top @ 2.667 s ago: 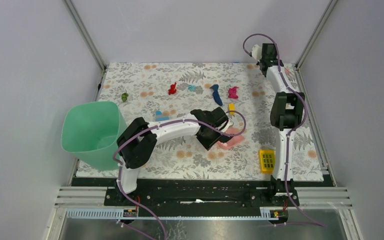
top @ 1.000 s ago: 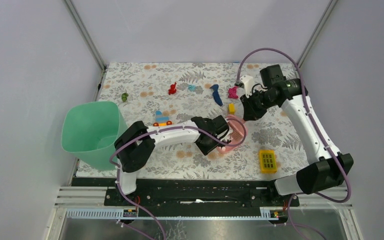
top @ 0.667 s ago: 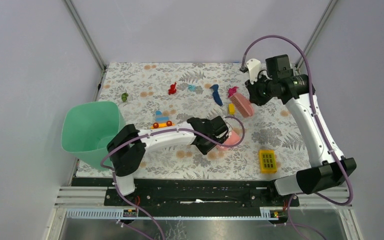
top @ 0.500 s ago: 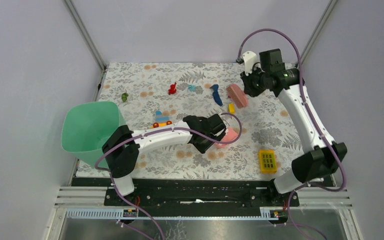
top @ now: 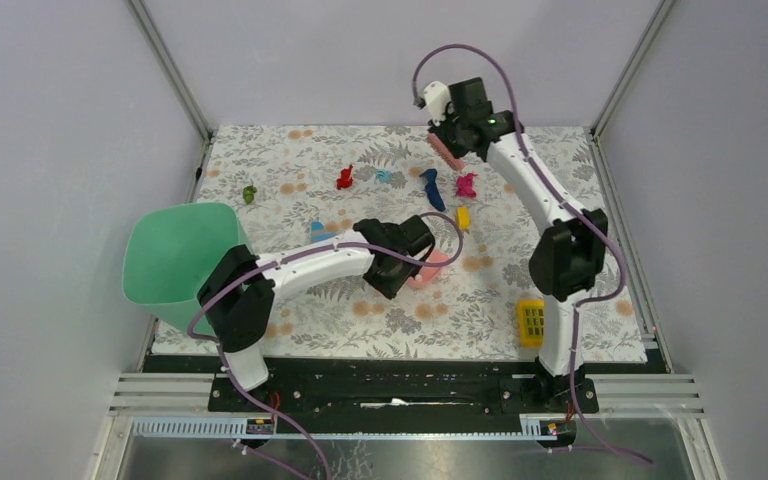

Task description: Sweep away the paper scraps from the table

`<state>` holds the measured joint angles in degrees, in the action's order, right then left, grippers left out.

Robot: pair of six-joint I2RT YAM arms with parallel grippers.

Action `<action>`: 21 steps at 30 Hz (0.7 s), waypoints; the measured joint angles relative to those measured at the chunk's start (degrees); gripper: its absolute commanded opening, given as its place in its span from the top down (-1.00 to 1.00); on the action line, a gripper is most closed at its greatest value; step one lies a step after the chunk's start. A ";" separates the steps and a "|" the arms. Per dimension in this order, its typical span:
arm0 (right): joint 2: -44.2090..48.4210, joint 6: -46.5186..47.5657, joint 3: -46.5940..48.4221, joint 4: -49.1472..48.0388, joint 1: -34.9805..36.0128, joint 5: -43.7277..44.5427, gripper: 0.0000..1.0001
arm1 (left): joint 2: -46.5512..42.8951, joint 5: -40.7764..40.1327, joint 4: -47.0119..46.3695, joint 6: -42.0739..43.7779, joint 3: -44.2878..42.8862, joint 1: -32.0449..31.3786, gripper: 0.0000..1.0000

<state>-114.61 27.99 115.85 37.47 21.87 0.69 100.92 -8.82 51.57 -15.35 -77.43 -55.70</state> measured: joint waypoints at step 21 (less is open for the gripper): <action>2.89 2.10 -16.28 -0.92 5.51 -2.36 1.00 | 10.69 1.33 1.92 3.37 -7.76 5.55 1.00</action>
<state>-111.72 30.09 99.57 36.56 27.38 -1.67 111.61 -7.49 53.49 -11.99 -85.19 -50.15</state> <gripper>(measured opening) 0.174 0.353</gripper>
